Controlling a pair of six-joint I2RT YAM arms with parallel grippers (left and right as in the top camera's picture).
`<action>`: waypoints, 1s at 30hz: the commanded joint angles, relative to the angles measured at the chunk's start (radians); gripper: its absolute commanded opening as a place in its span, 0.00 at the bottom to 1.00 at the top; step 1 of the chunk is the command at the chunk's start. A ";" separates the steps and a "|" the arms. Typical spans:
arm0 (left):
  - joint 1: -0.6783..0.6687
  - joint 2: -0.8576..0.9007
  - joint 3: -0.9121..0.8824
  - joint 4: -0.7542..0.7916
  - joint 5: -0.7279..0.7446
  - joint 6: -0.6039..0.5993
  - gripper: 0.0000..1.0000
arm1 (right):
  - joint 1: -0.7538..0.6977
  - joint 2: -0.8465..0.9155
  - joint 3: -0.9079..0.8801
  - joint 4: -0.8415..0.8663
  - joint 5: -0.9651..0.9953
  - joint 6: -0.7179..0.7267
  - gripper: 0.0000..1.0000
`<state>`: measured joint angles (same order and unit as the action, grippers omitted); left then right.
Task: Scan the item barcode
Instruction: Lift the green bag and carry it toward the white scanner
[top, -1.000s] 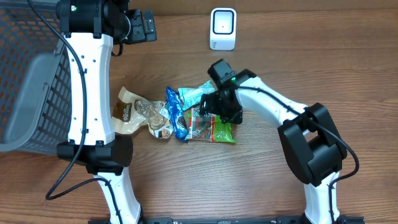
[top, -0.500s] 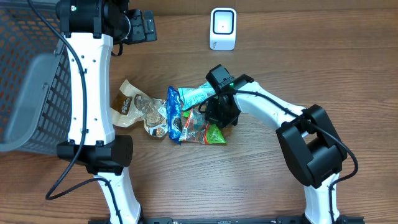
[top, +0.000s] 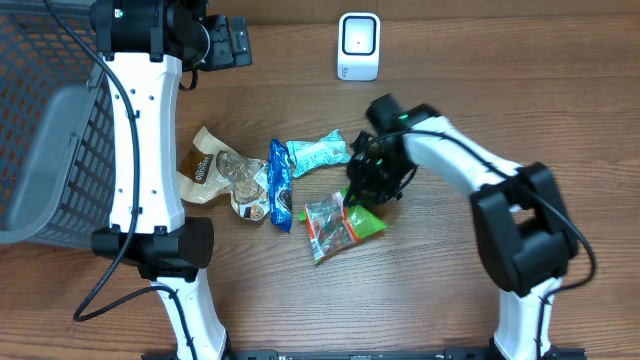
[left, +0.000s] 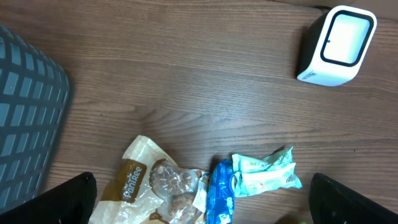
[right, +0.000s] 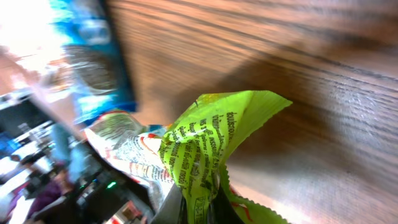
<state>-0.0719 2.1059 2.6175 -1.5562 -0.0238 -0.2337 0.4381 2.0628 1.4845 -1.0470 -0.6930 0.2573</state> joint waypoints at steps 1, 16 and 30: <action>0.000 0.000 0.011 0.000 -0.009 0.001 1.00 | -0.053 -0.109 0.036 -0.004 -0.198 -0.093 0.04; 0.000 0.000 0.011 0.000 -0.009 0.001 1.00 | -0.243 -0.112 0.036 0.000 -0.848 -0.135 0.04; 0.000 0.000 0.011 0.000 -0.009 0.001 1.00 | -0.251 -0.113 0.050 0.082 -0.875 -0.040 0.04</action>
<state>-0.0719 2.1059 2.6175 -1.5562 -0.0238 -0.2337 0.1913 1.9781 1.4994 -0.9836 -1.4998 0.2043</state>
